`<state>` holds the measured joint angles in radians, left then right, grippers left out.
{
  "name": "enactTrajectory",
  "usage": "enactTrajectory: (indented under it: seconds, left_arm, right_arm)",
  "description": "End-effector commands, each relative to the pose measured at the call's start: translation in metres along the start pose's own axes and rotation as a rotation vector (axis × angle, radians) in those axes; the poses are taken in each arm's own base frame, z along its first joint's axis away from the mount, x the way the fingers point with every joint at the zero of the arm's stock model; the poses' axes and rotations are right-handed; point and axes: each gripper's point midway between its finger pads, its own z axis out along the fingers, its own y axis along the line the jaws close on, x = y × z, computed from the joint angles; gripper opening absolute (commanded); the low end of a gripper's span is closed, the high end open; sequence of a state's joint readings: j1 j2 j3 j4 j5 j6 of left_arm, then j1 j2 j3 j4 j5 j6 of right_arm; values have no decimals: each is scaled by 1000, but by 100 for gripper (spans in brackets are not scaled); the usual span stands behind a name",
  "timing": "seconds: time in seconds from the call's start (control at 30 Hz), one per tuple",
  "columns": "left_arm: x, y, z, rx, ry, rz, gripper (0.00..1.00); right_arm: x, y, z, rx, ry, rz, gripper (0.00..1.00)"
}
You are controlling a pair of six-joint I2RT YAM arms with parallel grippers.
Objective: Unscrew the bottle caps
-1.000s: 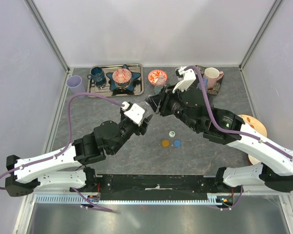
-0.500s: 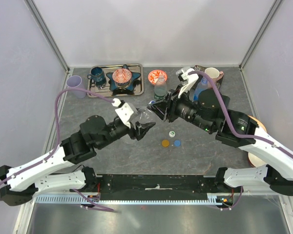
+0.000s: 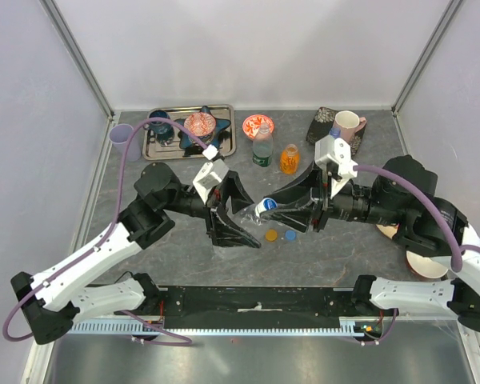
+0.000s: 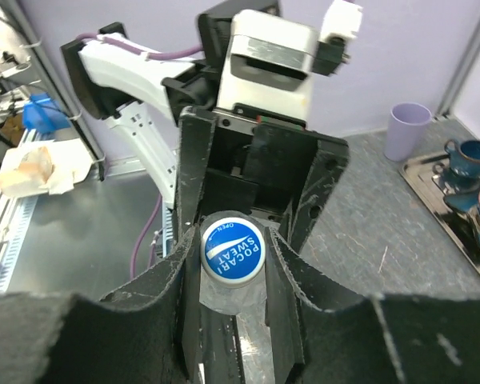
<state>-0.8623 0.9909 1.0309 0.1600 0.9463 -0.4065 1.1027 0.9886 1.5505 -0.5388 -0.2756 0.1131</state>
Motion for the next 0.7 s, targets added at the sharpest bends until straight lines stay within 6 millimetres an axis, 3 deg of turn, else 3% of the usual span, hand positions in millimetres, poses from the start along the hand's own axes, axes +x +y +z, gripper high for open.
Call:
enactTrajectory:
  seconds: [0.0,0.23,0.53,0.63,0.67]
  left_arm:
    - [-10,-19,-3,143,7,-47,42]
    - [-5,-12,-5,159,32,-64,42]
    - [0,-10,-10,191,55,-85,41]
    - [-2,-9,-10,175,43,-78,41]
    - [-4,-6,-10,158,35,-69,42]
  right_arm:
    - [-7,45,-15,-247,-7,-71,0]
    - [3,75,-31,-441,47,-127,0]
    - [20,79,-33,-489,86,-139,0]
    - [22,71,-28,-441,100,-117,0]
    - [21,68,-26,-416,99,-109,5]
